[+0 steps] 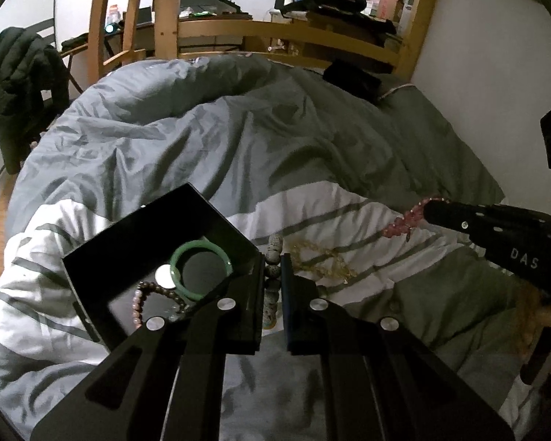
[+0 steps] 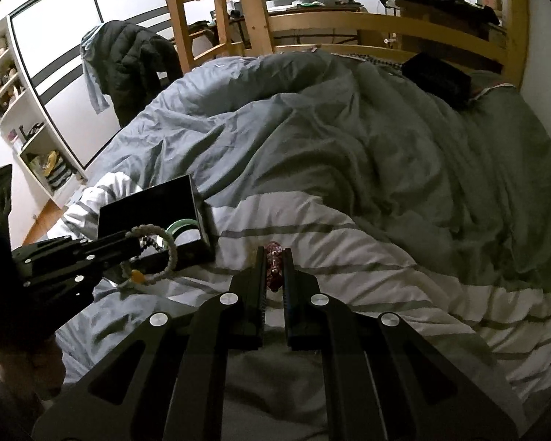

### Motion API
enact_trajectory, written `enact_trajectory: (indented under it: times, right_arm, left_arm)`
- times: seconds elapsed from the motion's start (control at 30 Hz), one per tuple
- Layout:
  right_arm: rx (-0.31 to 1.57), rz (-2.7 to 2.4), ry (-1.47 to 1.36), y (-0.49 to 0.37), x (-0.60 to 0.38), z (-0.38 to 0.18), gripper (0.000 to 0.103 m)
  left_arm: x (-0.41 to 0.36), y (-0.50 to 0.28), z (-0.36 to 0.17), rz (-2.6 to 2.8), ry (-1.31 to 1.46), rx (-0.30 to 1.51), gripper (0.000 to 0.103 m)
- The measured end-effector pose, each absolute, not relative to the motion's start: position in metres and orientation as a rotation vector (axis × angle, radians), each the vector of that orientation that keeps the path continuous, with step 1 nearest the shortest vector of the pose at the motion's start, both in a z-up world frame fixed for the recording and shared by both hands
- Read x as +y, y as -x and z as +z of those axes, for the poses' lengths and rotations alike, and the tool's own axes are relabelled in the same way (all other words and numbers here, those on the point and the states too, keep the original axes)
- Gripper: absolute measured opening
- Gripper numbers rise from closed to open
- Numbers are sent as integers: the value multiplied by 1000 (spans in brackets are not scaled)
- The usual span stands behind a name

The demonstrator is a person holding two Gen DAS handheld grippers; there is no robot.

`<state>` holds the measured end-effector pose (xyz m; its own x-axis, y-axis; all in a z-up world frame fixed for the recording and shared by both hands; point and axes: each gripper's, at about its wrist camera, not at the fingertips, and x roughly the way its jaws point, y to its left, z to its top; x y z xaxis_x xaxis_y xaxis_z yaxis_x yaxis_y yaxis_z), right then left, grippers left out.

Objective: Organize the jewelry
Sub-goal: 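Grasp and lift the white bead bracelet with the left tool while the right tool lifts the red bracelet, then lower both bracelets into the black box and open both tools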

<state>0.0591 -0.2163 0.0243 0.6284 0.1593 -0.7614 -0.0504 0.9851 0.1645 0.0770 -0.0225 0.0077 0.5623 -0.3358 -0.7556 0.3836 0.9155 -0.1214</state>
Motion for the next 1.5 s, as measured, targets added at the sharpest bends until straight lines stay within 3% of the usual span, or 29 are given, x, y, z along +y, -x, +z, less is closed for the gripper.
enact_trajectory:
  times: [0.6,1.5]
  right_arm:
    - [904,179,-17,-87,-152,50,8]
    - [979,290,-20,-136,-76,39,8]
  left_arm:
    - [20,-93,19,-317,-43,874,8]
    - [84,-125,1,-221,68,987,8]
